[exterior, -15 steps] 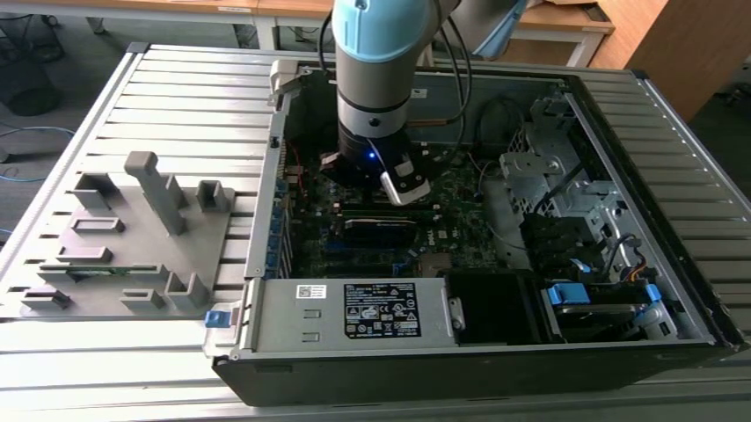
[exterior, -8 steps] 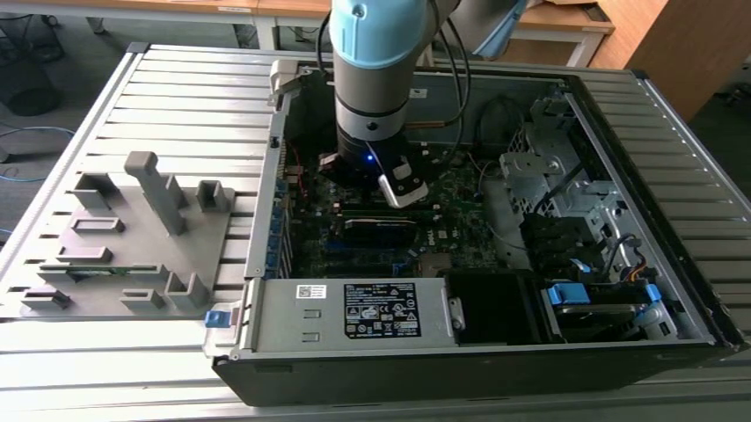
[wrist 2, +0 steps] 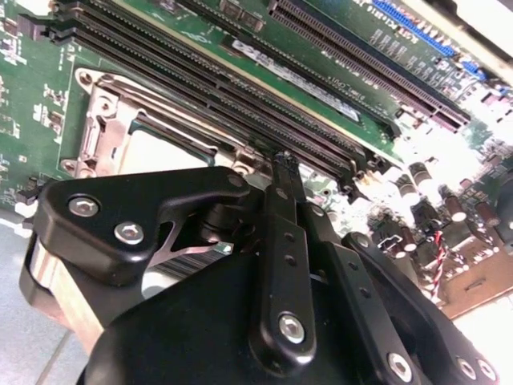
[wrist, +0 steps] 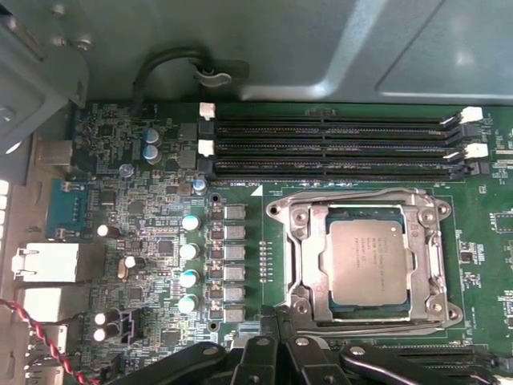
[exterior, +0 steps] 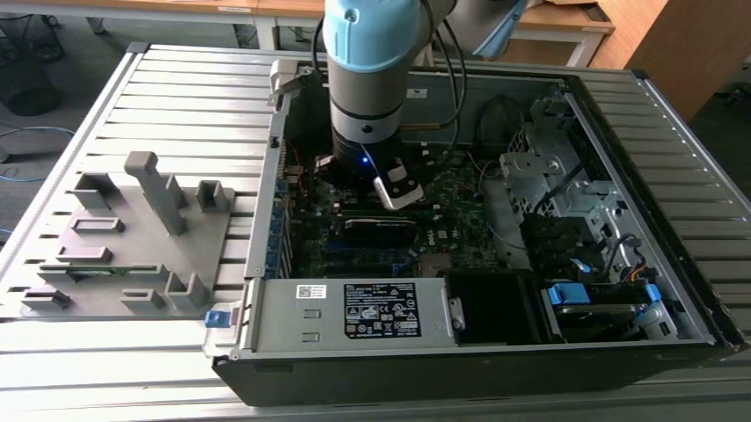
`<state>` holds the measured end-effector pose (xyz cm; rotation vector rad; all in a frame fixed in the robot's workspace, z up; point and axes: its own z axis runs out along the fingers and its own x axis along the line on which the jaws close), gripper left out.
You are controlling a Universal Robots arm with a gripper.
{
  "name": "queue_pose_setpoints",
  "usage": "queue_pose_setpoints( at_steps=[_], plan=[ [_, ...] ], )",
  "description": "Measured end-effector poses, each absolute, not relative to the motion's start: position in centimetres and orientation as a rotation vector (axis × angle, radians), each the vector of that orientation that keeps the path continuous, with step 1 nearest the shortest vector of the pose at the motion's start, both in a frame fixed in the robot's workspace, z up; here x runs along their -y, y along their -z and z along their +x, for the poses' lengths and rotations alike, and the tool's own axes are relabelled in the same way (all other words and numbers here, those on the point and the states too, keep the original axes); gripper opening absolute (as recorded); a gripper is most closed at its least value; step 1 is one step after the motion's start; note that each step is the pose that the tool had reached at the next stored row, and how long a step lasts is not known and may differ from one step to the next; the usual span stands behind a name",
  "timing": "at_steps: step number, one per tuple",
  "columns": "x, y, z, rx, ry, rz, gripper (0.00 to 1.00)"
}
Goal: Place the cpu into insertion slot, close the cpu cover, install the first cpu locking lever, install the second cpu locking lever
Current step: 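Install the second cpu locking lever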
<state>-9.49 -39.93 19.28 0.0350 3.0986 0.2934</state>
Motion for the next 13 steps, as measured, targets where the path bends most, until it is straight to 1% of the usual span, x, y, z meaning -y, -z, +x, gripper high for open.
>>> queue_pose_setpoints(
  at_steps=[13],
  plan=[
    [40.02,-19.26,-9.67,-3.098,-0.293,0.035,0.11]
  ],
)
